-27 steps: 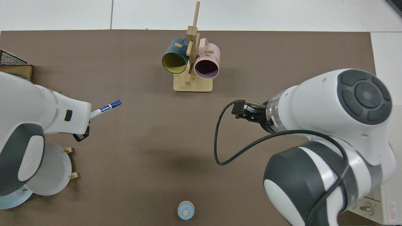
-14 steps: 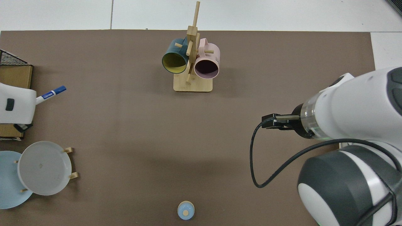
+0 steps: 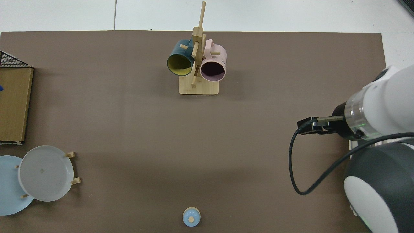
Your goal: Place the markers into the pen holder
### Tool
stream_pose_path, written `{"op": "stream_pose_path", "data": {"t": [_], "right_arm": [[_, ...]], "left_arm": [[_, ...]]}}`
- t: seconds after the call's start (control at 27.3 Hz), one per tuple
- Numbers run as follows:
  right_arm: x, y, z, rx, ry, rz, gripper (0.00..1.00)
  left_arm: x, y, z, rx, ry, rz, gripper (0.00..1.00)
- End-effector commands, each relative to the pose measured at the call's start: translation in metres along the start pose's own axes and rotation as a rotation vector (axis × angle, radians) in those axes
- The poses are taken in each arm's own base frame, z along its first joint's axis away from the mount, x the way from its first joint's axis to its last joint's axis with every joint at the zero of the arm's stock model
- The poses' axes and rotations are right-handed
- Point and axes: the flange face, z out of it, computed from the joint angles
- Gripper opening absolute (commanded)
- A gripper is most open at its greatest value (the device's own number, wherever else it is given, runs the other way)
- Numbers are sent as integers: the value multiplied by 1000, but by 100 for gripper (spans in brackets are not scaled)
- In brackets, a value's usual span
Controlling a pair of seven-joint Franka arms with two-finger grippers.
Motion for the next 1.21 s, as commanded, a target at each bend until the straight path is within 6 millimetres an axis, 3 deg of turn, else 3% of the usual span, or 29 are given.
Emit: {"op": "stream_pose_path", "data": {"t": [0.0,0.18,0.51,0.88,1.17], "right_arm": [[17,7,-10,-40,-12,-34,100],[18,10,-12,-43,-11,-58,100],[22,22,-13,-28,-16,-38,100],[19,32,-7,39,-33,84,100],[19,31,-5,42,-33,79,100]], "left_arm": [[-23,-27,12,10,-59,58,0],[-40,-38,18,47,-141,133,0],[-50,-46,14,113,-222,204,0],[-103,-65,41,115,-284,335,0],[-113,-81,54,105,-301,455,0]]}}
